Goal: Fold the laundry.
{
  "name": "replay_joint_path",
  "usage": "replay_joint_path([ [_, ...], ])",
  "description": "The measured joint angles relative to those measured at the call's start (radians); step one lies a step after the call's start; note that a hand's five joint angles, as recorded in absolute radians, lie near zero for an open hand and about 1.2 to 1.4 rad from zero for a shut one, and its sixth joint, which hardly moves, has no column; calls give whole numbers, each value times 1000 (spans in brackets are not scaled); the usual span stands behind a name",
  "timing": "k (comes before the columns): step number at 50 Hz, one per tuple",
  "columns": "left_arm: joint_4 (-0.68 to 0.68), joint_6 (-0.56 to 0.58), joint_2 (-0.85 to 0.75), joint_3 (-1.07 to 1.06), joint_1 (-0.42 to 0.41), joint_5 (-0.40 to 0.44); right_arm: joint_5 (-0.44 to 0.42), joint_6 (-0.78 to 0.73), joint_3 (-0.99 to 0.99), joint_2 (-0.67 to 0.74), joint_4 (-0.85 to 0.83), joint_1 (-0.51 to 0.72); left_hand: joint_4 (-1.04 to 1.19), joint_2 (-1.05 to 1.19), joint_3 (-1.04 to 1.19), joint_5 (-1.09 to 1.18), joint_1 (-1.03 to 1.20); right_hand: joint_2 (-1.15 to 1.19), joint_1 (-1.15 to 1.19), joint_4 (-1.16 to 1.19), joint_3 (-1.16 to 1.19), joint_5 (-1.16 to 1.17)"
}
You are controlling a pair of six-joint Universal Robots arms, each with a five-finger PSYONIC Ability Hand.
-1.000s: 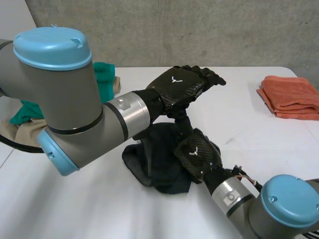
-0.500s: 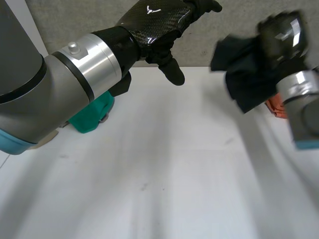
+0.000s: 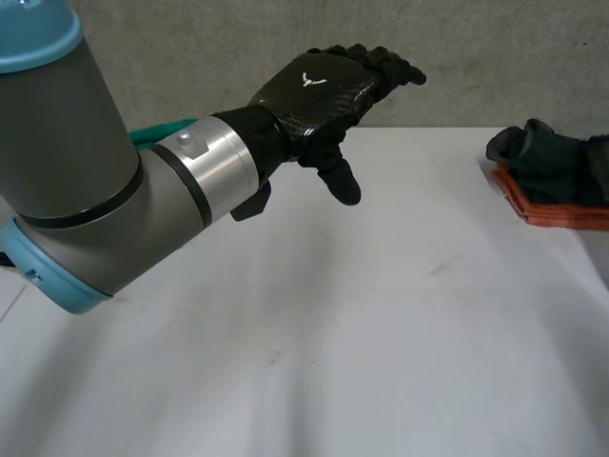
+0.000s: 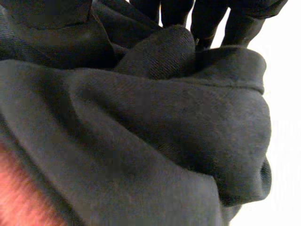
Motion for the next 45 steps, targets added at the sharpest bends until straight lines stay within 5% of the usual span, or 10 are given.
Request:
replay_joint_path([
  [6, -3, 0, 4, -1, -9, -13, -109, -8, 77, -25, -18, -39, 0, 0, 0, 0, 0, -1, 0, 1, 0, 24],
  [9, -3, 0, 6, -1, -14, -15, -119, -11, 103, -50, -23, -50, 0, 0, 0, 0, 0, -193, -89, -202, -197, -177],
  [12, -3, 0, 9, -1, -23, -15, -92, -14, 148, -103, -20, -60, 0, 0, 0, 0, 0, -810, -697, -781, -767, -747],
  [15, -3, 0, 10, 0, -32, -15, -45, -16, 193, -162, -3, -63, 0, 0, 0, 0, 0, -957, -854, -970, -961, -932],
  [29, -4, -2, 22, -8, -91, -13, 177, -88, 351, -511, 407, -140, 0, 0, 0, 0, 0, -963, -855, -987, -978, -948],
  [34, -1, -2, 32, -9, -94, -13, 360, -295, 318, -609, 584, -175, 0, 0, 0, 0, 0, -963, -855, -987, -978, -948],
  [39, 11, -4, 54, 6, -86, -36, 466, -438, 319, -681, 505, -128, 0, 0, 0, 0, 3, -963, -855, -987, -978, -948],
  [45, 22, 2, 88, 48, -7, -222, 381, -408, 463, -806, 243, 56, 54, 45, 38, 37, 67, -963, -855, -987, -978, -948],
])
